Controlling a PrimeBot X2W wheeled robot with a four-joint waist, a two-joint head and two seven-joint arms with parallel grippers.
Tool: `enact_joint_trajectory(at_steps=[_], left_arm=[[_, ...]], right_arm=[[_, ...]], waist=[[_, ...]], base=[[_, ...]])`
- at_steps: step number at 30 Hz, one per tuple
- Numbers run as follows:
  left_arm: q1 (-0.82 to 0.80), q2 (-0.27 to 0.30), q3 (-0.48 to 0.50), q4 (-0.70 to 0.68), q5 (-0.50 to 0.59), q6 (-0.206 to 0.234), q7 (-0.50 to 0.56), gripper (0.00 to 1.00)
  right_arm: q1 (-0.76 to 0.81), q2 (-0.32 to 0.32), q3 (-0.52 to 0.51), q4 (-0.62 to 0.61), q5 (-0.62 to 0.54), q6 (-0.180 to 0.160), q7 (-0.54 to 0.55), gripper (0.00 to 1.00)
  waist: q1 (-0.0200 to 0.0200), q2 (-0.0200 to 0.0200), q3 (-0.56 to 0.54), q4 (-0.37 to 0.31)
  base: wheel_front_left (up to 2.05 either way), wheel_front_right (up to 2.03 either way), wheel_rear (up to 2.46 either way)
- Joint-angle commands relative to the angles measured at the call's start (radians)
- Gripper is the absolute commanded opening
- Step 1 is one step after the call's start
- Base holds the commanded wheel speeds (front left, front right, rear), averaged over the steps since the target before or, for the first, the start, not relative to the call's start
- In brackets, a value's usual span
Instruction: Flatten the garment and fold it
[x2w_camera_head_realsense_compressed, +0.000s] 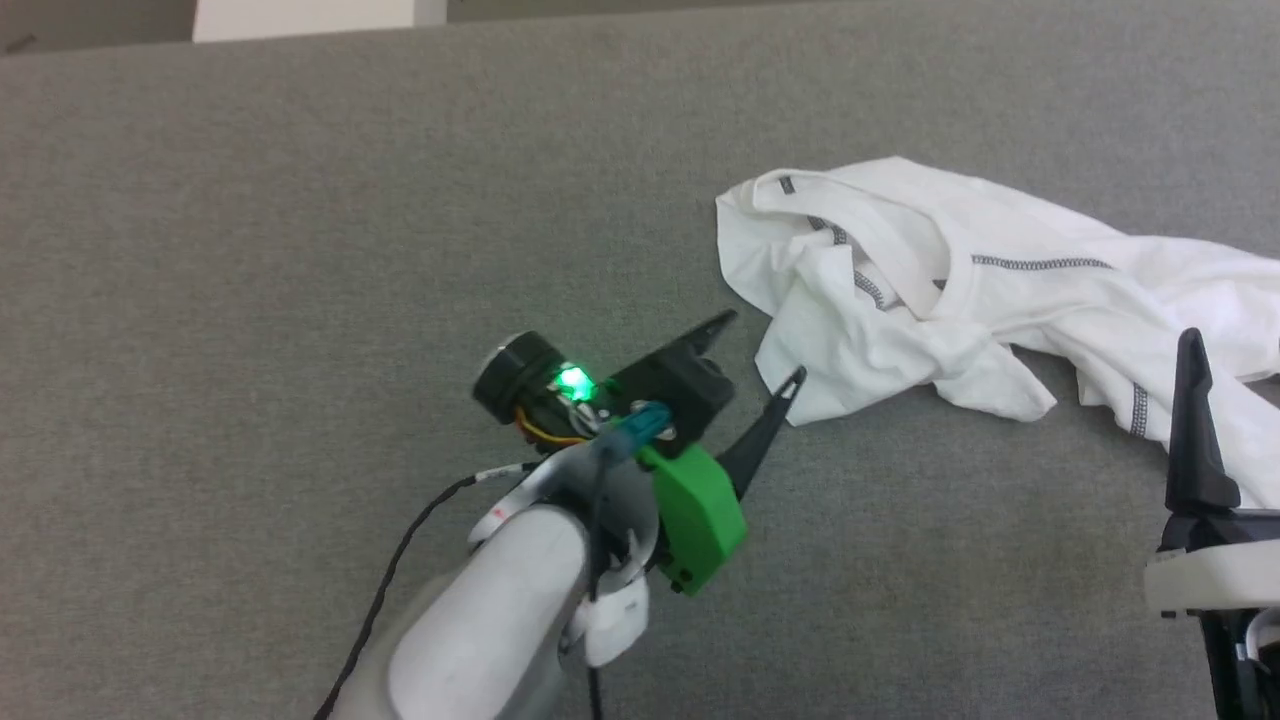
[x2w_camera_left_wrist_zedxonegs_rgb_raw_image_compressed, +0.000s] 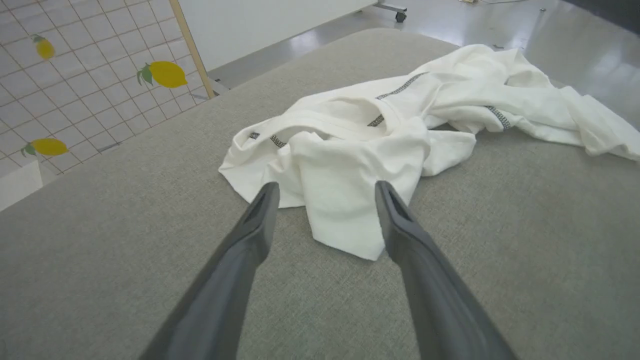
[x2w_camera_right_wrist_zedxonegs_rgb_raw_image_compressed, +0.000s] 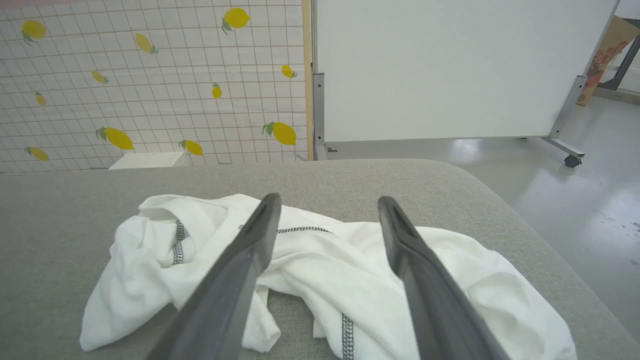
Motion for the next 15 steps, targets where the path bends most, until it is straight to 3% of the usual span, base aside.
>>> enact_joint_trajectory(at_steps=[1, 13, 15], left_arm=[[-0.040, 0.015, -0.025, 0.028, -0.011, -0.006, 0.012, 1.00], [-0.177, 0.015, -0.135, 0.283, -0.009, -0.006, 0.026, 1.00], [-0.190, 0.009, -0.146, 0.307, -0.015, -0.006, 0.011, 0.00]], right_arm=[[-0.021, 0.001, 0.004, 0.006, 0.008, -0.002, -0.008, 1.00], [-0.075, 0.001, 0.033, 0.057, 0.039, -0.002, -0.042, 1.00], [-0.079, 0.001, 0.035, 0.065, 0.041, -0.002, -0.046, 1.00]], waist=[[0.0000, -0.0001, 0.060, -0.029], [0.0000, -0.0001, 0.163, -0.087], [0.0000, -0.0001, 0.165, -0.089]], base=[[0.00, 0.00, 0.00], [0.00, 0.00, 0.00], [0.00, 0.00, 0.00]])
